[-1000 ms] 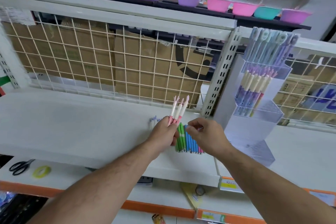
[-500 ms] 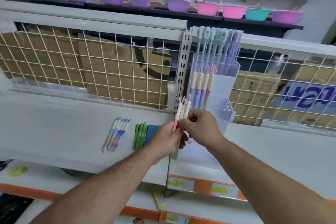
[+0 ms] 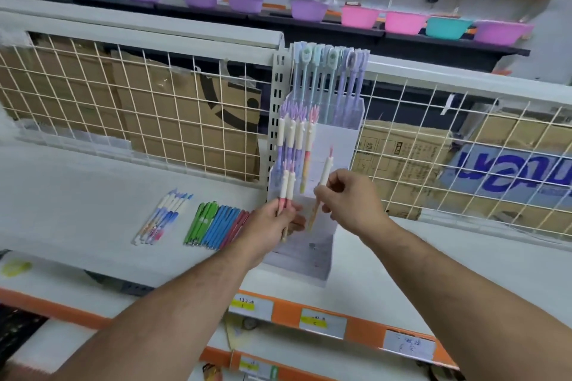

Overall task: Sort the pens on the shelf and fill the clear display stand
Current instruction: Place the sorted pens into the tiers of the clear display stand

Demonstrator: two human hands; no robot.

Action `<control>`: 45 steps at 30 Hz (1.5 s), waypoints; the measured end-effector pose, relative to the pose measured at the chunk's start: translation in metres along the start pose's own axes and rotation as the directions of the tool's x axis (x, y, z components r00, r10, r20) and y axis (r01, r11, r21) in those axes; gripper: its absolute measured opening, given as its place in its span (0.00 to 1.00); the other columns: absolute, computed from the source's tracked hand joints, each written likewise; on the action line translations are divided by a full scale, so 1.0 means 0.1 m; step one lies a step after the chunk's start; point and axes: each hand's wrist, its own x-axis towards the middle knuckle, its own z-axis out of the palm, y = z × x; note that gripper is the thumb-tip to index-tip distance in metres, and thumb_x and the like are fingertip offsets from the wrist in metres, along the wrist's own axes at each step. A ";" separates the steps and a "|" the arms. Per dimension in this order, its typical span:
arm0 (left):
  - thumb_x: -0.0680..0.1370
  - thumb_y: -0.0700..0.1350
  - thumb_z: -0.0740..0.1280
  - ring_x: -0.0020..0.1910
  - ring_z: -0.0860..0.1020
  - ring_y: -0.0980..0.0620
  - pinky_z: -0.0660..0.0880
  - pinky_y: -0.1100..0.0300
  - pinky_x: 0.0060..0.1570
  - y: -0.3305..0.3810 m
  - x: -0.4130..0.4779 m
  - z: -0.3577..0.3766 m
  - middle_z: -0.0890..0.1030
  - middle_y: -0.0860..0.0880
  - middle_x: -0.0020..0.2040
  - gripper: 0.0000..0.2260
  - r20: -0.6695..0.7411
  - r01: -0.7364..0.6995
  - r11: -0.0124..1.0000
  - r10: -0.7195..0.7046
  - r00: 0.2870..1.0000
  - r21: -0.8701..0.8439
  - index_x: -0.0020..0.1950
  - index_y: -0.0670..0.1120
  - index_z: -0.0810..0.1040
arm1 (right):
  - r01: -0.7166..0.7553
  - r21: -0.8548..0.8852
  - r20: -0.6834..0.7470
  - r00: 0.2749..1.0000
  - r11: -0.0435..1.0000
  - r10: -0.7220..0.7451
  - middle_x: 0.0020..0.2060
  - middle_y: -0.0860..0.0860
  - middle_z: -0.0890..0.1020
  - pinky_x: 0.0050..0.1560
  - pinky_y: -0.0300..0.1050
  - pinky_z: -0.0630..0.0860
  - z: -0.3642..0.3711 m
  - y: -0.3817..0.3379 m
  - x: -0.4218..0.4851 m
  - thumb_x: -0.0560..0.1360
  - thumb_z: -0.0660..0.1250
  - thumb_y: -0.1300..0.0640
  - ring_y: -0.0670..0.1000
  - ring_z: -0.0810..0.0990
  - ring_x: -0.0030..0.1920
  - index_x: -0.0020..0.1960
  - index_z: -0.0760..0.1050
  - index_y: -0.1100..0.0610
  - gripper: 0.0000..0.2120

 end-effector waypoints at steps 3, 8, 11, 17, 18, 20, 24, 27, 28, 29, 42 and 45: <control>0.84 0.43 0.61 0.48 0.86 0.48 0.80 0.52 0.48 -0.03 0.06 -0.04 0.87 0.46 0.46 0.08 0.009 0.016 0.998 -0.015 1.000 -0.055 0.55 0.47 0.80 | -0.029 0.040 -0.028 0.999 0.999 0.030 0.37 0.61 0.84 0.41 0.60 0.81 -0.13 -0.07 0.12 0.75 0.72 0.59 0.52 0.85 0.33 0.40 0.74 0.65 0.11; 0.84 0.43 0.62 0.48 0.86 0.50 0.78 0.62 0.44 -0.13 0.09 -0.08 0.87 0.48 0.46 0.08 0.033 -0.001 0.999 0.002 0.999 -0.041 0.56 0.47 0.80 | -0.016 0.084 -0.120 0.992 0.996 0.026 0.37 0.57 0.85 0.36 0.53 0.82 -0.33 -0.27 0.37 0.76 0.71 0.59 0.47 0.85 0.32 0.44 0.77 0.65 0.09; 0.84 0.43 0.62 0.49 0.85 0.51 0.78 0.57 0.52 -0.17 0.11 -0.07 0.87 0.49 0.46 0.08 0.057 -0.016 1.000 0.016 0.998 0.004 0.55 0.49 0.81 | -0.032 0.096 -0.185 0.982 0.995 0.050 0.35 0.54 0.85 0.37 0.54 0.84 -0.34 -0.34 0.54 0.77 0.70 0.58 0.50 0.86 0.34 0.46 0.76 0.65 0.09; 0.84 0.44 0.61 0.46 0.85 0.54 0.77 0.58 0.49 -0.15 0.10 -0.10 0.86 0.51 0.44 0.08 0.063 -0.020 1.000 0.019 0.998 0.019 0.54 0.52 0.81 | -0.037 0.042 -0.225 0.973 0.998 0.046 0.31 0.50 0.84 0.44 0.62 0.83 -0.20 -0.37 0.72 0.77 0.69 0.58 0.54 0.86 0.39 0.40 0.76 0.57 0.08; 0.84 0.45 0.61 0.46 0.85 0.53 0.77 0.57 0.49 -0.14 0.10 -0.10 0.86 0.51 0.44 0.09 0.058 -0.019 1.000 0.018 0.998 0.018 0.54 0.53 0.81 | -0.037 0.035 -0.221 0.974 0.999 0.044 0.31 0.49 0.84 0.44 0.61 0.83 -0.17 -0.37 0.73 0.77 0.69 0.57 0.54 0.86 0.39 0.39 0.75 0.56 0.08; 0.84 0.47 0.61 0.46 0.85 0.52 0.79 0.52 0.51 -0.14 0.10 -0.11 0.86 0.51 0.42 0.10 0.052 -0.022 1.000 0.021 0.998 0.009 0.52 0.56 0.81 | -0.037 0.015 -0.217 0.975 0.999 0.039 0.31 0.49 0.84 0.45 0.61 0.83 -0.12 -0.36 0.75 0.78 0.68 0.56 0.54 0.86 0.39 0.40 0.75 0.55 0.08; 0.84 0.49 0.60 0.44 0.85 0.52 0.79 0.49 0.52 -0.14 0.10 -0.13 0.84 0.52 0.39 0.13 0.051 -0.030 0.999 0.030 0.998 0.014 0.49 0.64 0.81 | -0.039 0.010 -0.220 0.975 0.999 0.040 0.34 0.49 0.84 0.46 0.59 0.84 -0.07 -0.36 0.79 0.79 0.67 0.55 0.53 0.86 0.41 0.44 0.76 0.54 0.07; 0.84 0.50 0.61 0.42 0.84 0.53 0.80 0.48 0.51 -0.14 0.11 -0.13 0.83 0.53 0.38 0.12 0.051 -0.043 0.999 0.042 0.998 0.030 0.49 0.65 0.81 | -0.042 -0.021 -0.226 0.973 0.999 0.037 0.34 0.49 0.84 0.46 0.58 0.84 -0.06 -0.36 0.82 0.80 0.68 0.54 0.53 0.85 0.40 0.43 0.76 0.54 0.07; 0.84 0.51 0.61 0.42 0.84 0.53 0.80 0.48 0.51 -0.14 0.11 -0.13 0.83 0.53 0.38 0.12 0.053 -0.045 0.998 0.043 0.998 0.034 0.49 0.65 0.81 | -0.046 -0.036 -0.224 0.974 0.998 0.037 0.34 0.49 0.84 0.46 0.58 0.84 -0.05 -0.36 0.83 0.79 0.68 0.54 0.53 0.85 0.40 0.43 0.76 0.54 0.07; 0.84 0.51 0.61 0.42 0.84 0.54 0.80 0.48 0.51 -0.14 0.10 -0.13 0.83 0.53 0.38 0.11 0.056 -0.047 0.998 0.045 0.997 0.039 0.50 0.65 0.81 | -0.049 -0.049 -0.218 0.975 0.998 0.037 0.35 0.50 0.84 0.46 0.58 0.84 -0.05 -0.36 0.83 0.79 0.68 0.54 0.53 0.85 0.41 0.44 0.76 0.54 0.07; 0.83 0.49 0.63 0.41 0.83 0.57 0.78 0.55 0.49 -0.13 0.10 -0.16 0.83 0.53 0.39 0.12 0.092 -0.012 1.000 0.013 0.996 -0.013 0.52 0.67 0.82 | -0.065 -0.220 -0.124 0.992 0.973 0.039 0.34 0.51 0.84 0.39 0.55 0.84 0.06 -0.23 0.79 0.79 0.70 0.54 0.55 0.85 0.39 0.43 0.78 0.58 0.09; 0.83 0.46 0.64 0.41 0.82 0.55 0.77 0.57 0.45 -0.13 0.11 -0.17 0.83 0.50 0.39 0.11 0.103 0.014 0.999 -0.009 0.995 -0.050 0.51 0.61 0.84 | -0.078 -0.199 -0.128 0.990 0.977 0.052 0.35 0.52 0.85 0.43 0.56 0.84 0.04 -0.23 0.76 0.78 0.72 0.56 0.55 0.85 0.41 0.43 0.80 0.57 0.06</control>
